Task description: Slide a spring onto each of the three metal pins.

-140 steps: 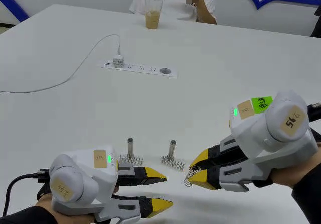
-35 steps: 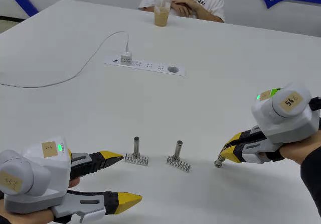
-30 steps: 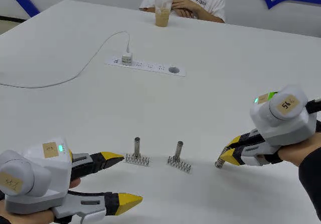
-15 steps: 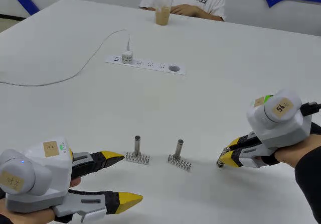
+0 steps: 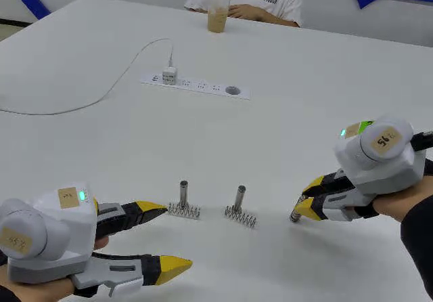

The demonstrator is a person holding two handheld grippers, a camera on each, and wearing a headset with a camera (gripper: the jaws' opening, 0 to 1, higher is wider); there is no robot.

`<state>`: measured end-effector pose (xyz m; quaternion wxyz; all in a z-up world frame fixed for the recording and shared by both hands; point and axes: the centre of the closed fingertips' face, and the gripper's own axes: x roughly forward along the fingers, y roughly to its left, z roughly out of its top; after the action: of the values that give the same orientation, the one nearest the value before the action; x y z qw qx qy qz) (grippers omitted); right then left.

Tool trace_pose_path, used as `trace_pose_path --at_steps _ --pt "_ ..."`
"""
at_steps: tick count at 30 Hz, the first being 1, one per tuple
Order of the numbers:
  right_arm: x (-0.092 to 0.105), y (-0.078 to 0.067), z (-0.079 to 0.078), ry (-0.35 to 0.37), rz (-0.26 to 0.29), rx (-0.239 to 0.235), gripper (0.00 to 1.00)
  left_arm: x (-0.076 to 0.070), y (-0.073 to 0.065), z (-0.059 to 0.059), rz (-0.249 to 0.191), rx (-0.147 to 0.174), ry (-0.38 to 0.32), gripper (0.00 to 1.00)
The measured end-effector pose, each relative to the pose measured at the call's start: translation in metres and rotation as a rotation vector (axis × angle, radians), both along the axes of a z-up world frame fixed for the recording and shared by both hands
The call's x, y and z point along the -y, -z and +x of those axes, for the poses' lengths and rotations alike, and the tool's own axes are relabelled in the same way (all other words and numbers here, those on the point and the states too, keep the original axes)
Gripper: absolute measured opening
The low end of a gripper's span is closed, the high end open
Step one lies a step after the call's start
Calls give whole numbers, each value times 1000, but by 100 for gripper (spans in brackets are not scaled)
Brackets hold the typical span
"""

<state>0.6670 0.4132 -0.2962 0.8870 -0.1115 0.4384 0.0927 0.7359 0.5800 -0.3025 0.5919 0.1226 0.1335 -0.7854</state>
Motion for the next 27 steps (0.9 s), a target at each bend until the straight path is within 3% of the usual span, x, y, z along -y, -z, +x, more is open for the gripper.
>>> trace_pose_path --at_steps 5,9,27 --pt "-10 -14 10 -22 -4 34 19 1 -1 -1 -2 2 3 56" --pt "-20 -15 17 -44 4 42 19 1 -2 -1 -4 4 4 56" --pt "-60 26 33 -127 44 -39 17 2 -3 -2 -4 4 8 55"
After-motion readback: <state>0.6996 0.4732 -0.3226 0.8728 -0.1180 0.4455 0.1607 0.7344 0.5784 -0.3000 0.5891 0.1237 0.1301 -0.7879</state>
